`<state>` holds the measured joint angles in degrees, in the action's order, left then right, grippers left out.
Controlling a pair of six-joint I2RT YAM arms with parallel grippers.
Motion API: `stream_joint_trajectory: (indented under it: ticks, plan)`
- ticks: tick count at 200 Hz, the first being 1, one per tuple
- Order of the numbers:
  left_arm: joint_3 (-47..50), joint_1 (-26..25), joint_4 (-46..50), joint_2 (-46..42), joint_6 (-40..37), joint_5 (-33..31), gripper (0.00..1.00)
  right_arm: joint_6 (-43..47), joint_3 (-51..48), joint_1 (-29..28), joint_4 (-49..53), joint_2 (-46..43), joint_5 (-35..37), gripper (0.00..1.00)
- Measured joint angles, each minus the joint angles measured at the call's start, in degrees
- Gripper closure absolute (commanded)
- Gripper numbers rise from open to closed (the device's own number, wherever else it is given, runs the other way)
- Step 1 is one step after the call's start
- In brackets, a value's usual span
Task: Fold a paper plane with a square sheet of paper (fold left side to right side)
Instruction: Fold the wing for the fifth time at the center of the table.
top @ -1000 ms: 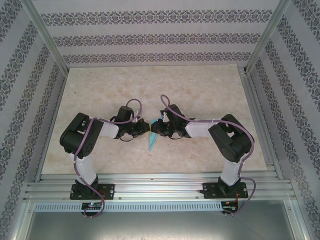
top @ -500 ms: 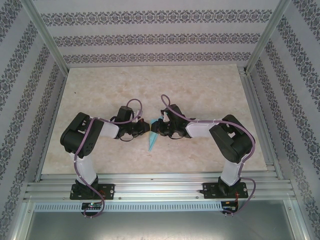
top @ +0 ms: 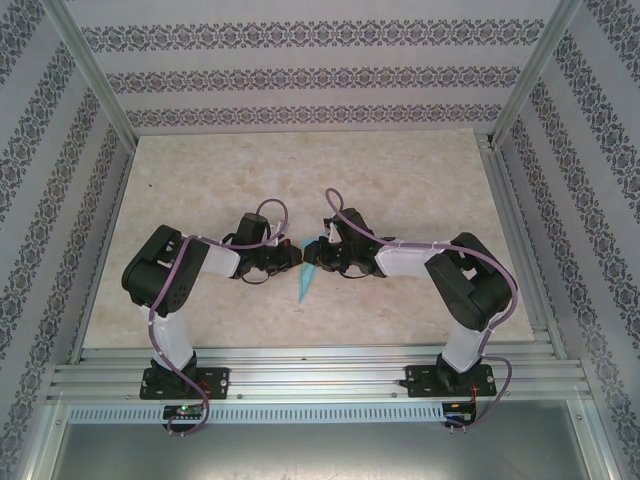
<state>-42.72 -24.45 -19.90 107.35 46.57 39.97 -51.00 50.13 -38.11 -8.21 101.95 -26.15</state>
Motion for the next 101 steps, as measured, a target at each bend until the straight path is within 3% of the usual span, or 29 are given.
stream_joint_trajectory:
  ticks: [101]
  plan:
    - [-0.1,0.1,0.2,-0.1,0.0,-0.5,1.00,-0.1,-1.3,0.0,-0.2,0.0,0.2,0.78]
